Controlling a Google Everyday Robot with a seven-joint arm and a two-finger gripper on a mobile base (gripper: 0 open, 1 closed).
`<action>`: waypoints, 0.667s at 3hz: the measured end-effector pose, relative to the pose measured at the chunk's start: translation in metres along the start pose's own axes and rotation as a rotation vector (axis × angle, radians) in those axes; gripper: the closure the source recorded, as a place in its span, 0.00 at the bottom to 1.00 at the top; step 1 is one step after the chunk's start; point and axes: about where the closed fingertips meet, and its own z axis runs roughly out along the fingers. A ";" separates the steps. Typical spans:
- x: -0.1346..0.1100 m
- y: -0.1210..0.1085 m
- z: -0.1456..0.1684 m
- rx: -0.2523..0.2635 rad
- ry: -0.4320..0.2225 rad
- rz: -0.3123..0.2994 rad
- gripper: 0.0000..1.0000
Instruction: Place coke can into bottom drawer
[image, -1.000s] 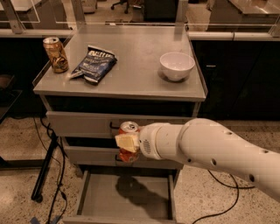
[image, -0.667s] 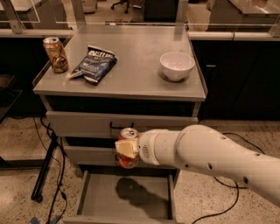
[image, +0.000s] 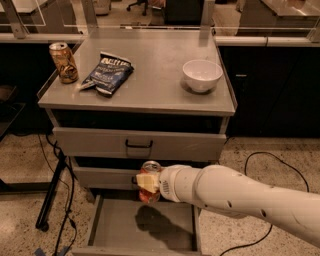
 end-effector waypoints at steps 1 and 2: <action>0.036 -0.004 0.016 0.017 0.053 0.047 1.00; 0.094 -0.023 0.050 0.062 0.112 0.120 1.00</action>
Offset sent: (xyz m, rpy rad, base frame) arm -0.0317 -0.0076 -0.1671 -0.0502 0.2365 -0.1360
